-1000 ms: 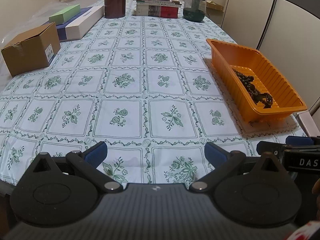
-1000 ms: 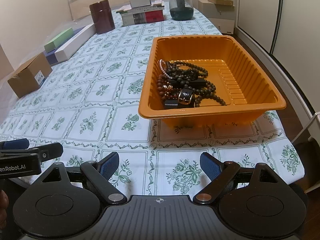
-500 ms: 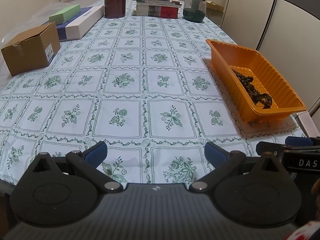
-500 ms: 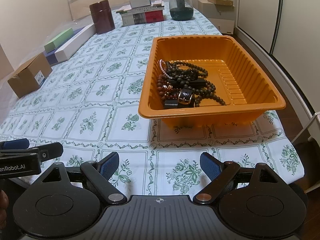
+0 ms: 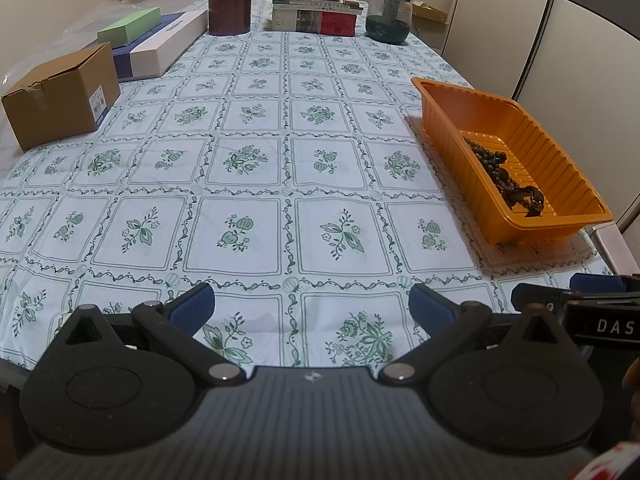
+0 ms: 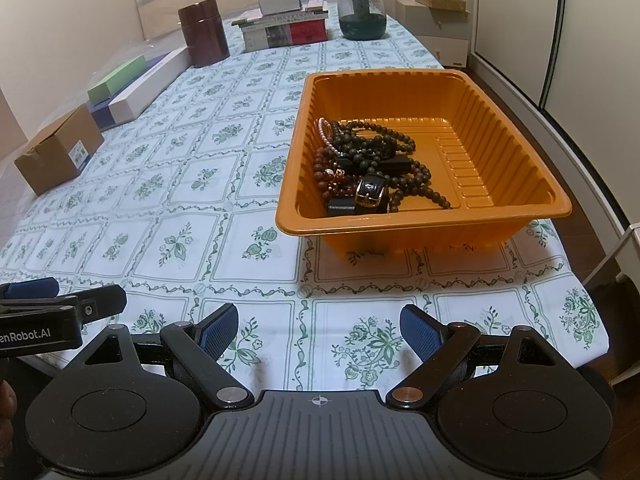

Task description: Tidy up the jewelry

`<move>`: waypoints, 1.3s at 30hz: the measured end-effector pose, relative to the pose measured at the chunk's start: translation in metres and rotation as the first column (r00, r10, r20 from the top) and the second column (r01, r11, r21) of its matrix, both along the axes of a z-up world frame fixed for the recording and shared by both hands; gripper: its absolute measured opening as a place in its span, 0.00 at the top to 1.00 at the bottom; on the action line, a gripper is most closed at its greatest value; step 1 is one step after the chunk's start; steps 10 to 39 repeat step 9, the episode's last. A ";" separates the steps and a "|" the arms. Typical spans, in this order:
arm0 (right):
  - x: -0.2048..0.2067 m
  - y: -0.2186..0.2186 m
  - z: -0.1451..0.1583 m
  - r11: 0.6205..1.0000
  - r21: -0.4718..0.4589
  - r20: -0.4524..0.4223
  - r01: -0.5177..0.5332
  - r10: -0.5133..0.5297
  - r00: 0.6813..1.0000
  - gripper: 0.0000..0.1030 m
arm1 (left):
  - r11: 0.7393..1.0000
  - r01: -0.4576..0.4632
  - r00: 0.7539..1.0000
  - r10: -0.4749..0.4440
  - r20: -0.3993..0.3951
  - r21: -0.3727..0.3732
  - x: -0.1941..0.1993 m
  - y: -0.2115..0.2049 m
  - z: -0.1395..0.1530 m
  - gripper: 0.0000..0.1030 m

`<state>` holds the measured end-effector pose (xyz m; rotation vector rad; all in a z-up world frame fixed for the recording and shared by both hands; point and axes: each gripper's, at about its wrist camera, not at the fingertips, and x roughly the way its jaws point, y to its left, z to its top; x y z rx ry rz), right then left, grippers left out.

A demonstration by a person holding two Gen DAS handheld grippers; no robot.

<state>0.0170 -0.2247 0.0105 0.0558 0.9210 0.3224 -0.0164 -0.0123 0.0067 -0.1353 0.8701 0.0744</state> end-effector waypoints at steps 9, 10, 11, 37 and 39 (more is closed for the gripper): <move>0.000 0.000 0.000 1.000 0.000 0.001 0.000 0.000 1.000 0.15 | 1.000 -0.001 1.000 0.001 0.014 -0.010 0.000 0.002 0.000 0.00; 0.000 0.000 0.000 1.000 0.000 0.001 0.000 0.000 1.000 0.15 | 1.000 -0.001 1.000 0.001 0.014 -0.010 0.000 0.002 0.000 0.00; 0.000 0.000 0.000 1.000 0.000 0.001 0.000 0.000 1.000 0.15 | 1.000 -0.001 1.000 0.001 0.014 -0.010 0.000 0.002 0.000 0.00; 0.000 0.000 0.000 1.000 0.000 0.001 0.000 0.000 1.000 0.15 | 1.000 -0.001 1.000 0.001 0.014 -0.010 0.000 0.002 0.000 0.00; 0.000 0.000 0.000 1.000 0.000 0.001 0.000 0.000 1.000 0.15 | 1.000 -0.001 1.000 0.001 0.014 -0.010 0.000 0.002 0.000 0.00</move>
